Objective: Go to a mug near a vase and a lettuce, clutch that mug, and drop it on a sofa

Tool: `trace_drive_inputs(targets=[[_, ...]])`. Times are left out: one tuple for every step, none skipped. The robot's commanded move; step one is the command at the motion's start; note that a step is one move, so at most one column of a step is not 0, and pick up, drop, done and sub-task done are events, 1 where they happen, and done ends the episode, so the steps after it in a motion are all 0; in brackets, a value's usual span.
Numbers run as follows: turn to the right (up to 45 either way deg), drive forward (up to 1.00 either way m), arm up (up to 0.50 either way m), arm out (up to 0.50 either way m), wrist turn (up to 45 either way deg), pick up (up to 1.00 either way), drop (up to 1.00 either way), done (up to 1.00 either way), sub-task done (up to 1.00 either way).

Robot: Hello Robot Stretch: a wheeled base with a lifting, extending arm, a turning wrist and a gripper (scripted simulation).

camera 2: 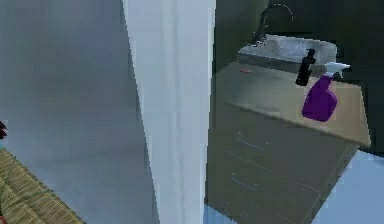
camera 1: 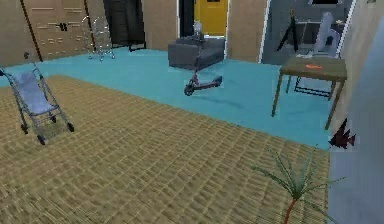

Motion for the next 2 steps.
trace_drive_inputs(targets=[[0.0, 0.9, 0.0, 0.0, 0.0, 0.0, 0.0, 0.0, 0.0], [15.0, 0.0, 0.0, 0.0, 0.0, 0.0, 0.0, 0.0, 0.0]])
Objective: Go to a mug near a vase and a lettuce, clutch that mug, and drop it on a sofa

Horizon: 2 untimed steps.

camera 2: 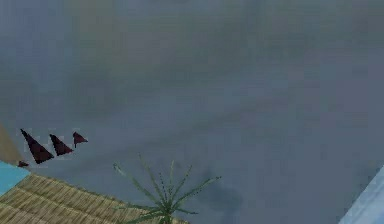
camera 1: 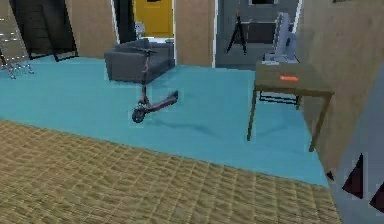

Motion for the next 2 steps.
trace_drive_inputs(targets=[[0.0, 1.0, 0.0, 0.0, 0.0, 0.0, 0.0, 0.0, 0.0], [3.0, 0.0, 0.0, 0.0, 0.0, 0.0, 0.0, 0.0, 0.0]])
